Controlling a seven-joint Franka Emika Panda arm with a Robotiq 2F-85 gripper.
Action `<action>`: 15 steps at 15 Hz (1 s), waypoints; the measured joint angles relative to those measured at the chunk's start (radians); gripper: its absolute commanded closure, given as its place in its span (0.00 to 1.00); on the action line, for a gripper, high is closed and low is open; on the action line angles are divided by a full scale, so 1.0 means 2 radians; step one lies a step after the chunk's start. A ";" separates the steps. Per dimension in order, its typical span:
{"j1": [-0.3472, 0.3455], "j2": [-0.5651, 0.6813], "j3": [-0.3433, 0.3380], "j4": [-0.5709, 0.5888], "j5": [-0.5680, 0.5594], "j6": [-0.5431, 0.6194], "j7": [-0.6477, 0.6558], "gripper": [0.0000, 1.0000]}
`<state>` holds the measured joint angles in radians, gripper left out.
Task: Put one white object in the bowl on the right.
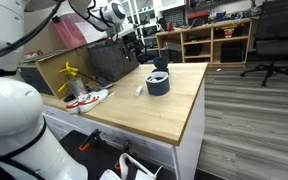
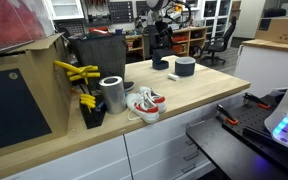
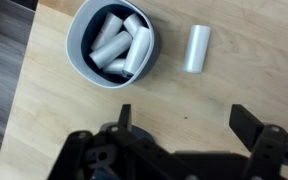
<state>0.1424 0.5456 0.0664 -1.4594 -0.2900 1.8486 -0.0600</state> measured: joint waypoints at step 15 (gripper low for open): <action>0.030 -0.144 0.053 -0.107 0.042 -0.075 -0.018 0.00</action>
<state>0.2022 0.2568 0.1731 -1.6741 -0.2052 1.6981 -0.0959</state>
